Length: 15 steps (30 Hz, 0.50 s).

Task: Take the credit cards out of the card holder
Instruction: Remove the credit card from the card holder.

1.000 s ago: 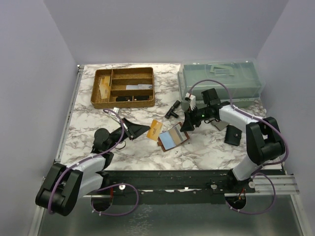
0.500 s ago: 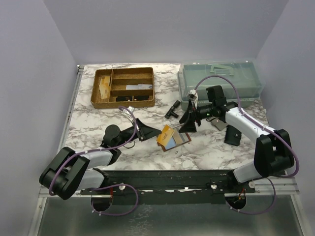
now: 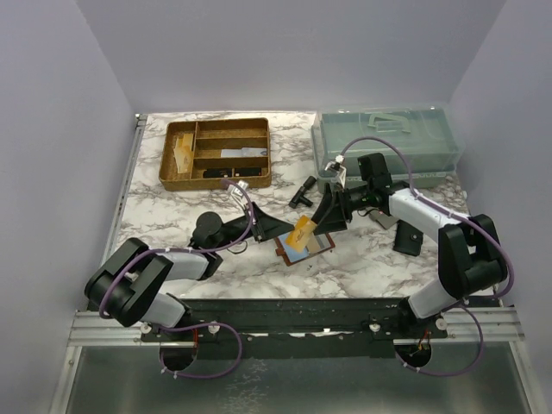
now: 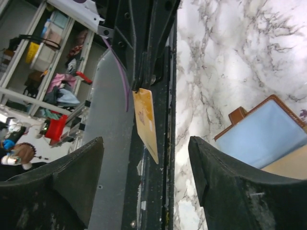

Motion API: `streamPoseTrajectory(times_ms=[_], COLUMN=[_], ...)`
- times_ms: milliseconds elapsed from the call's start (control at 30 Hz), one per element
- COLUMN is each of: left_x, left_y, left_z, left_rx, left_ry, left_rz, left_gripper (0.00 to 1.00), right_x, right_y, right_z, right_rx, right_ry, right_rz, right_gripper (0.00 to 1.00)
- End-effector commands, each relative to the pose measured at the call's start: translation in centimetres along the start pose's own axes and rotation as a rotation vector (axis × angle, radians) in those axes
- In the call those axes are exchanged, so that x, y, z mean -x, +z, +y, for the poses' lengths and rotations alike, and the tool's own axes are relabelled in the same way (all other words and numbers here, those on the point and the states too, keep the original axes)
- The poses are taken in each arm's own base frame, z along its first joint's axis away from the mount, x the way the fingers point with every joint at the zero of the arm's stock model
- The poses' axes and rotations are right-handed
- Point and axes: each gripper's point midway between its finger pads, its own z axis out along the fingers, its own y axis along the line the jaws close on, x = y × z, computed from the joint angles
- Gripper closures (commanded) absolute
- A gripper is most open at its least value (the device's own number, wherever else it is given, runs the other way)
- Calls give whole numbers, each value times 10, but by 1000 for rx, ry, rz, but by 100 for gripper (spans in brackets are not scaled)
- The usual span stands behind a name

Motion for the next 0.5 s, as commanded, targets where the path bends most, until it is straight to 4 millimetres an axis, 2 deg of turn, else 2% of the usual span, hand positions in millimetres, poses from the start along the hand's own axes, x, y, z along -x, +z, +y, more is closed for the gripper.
streamPoseTrajectory(times_ms=[0,100,167,233,300,333,467], left_x=[8,10,9,9,8,8,-4], left_y=[10,12,12,12,11,10,4], left_z=[-11,-9,-8,-7,-6,-5,-1], left_rx=[-57,-59,-56,-54,-48,-45,-44], left_ry=[44,44,43,42,35,28,-9], left_rz=[-25,-28,-28,-30,-33,-32,44], left_gripper=[100,100,100,100,100,93,50], right_x=[0,0,0,1,2,2,1], right_y=[1,1,2,2,1,1,-1], right_z=[13,10,7,6,6,6,0], right_rx=[102,98,89,78,71,64,3], right_ry=[70,95,103,100,84,73,-38], right_rz=[-8,-7,-6,-6,-6,-5,17], right_gripper=[32,66,86,96,100,100,100])
